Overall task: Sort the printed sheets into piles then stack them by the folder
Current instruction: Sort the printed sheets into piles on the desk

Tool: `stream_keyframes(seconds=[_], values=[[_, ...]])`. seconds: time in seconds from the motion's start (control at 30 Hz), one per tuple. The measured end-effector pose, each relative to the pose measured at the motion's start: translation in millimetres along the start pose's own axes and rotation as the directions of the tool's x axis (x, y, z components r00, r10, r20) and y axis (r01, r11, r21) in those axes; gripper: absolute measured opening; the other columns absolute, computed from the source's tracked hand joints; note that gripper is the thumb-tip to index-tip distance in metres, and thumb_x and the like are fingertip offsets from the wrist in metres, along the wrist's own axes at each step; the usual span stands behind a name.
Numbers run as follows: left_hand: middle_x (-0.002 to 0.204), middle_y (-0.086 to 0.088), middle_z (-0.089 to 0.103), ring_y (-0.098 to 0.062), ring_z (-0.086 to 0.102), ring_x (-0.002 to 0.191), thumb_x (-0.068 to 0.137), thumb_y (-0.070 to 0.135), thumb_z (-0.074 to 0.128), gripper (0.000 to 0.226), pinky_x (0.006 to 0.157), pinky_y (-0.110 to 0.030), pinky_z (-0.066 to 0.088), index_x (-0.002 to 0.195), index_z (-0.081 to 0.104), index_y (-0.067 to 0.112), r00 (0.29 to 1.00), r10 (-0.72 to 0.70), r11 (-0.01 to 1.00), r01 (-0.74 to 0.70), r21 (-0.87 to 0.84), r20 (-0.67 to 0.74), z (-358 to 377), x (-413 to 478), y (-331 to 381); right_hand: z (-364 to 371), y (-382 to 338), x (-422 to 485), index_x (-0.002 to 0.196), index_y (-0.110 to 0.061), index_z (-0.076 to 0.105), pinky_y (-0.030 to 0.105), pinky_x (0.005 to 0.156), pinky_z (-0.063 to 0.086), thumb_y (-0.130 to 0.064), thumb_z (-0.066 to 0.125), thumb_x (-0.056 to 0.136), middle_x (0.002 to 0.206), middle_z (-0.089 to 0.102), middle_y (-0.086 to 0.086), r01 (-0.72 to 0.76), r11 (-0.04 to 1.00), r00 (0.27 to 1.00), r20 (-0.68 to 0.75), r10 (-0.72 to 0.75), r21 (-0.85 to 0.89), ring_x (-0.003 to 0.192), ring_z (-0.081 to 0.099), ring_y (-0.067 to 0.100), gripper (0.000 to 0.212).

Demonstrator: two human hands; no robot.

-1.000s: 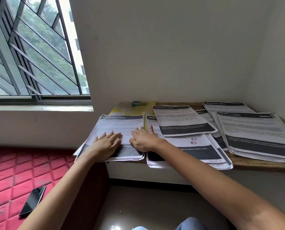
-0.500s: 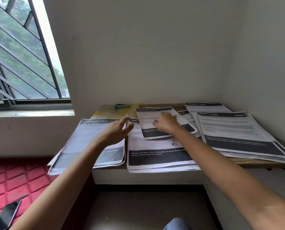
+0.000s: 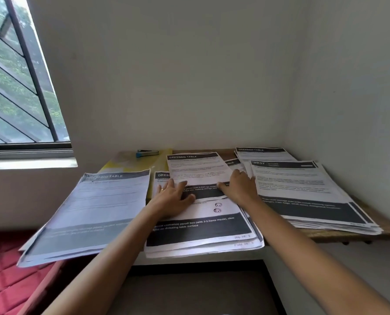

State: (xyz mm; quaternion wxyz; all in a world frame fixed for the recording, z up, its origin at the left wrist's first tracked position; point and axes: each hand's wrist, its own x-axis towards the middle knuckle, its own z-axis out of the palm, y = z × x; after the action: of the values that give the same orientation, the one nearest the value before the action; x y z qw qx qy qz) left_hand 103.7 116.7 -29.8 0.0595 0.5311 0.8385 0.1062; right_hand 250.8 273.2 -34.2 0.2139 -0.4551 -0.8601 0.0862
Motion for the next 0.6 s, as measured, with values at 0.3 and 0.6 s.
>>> stream_keyframes(seconds=[0.3, 0.6], values=[[0.161, -0.011, 0.006, -0.027, 0.006, 0.149, 0.096, 0.059, 0.033, 0.067, 0.121, -0.043, -0.003, 0.151, 0.021, 0.024, 0.999, -0.006, 0.999, 0.004, -0.049, -0.043, 5.7, -0.9, 1.2, -7.4, 2.1, 3.5, 0.112, -0.01, 0.052, 0.039, 0.086, 0.043, -0.018, 0.061, 0.09, 0.11, 0.065, 0.009, -0.02, 0.991, 0.956, -0.288, 0.057, 0.13, 0.1, 0.059, 0.029, 0.025], [0.161, -0.014, 0.003, -0.03, 0.004, 0.148, 0.097, 0.057, 0.034, 0.065, 0.119, -0.042, -0.002, 0.151, 0.021, 0.024, 0.999, -0.029, 0.998, 0.027, -0.059, -0.044, 0.5, -7.4, 8.6, -10.3, 7.7, 5.1, 0.095, -0.017, 0.068, 0.039, 0.088, 0.044, -0.023, 0.062, 0.089, 0.095, 0.07, 0.001, -0.038, 0.96, 0.935, -0.328, 0.132, 0.277, 0.088, 0.063, 0.024, 0.01]])
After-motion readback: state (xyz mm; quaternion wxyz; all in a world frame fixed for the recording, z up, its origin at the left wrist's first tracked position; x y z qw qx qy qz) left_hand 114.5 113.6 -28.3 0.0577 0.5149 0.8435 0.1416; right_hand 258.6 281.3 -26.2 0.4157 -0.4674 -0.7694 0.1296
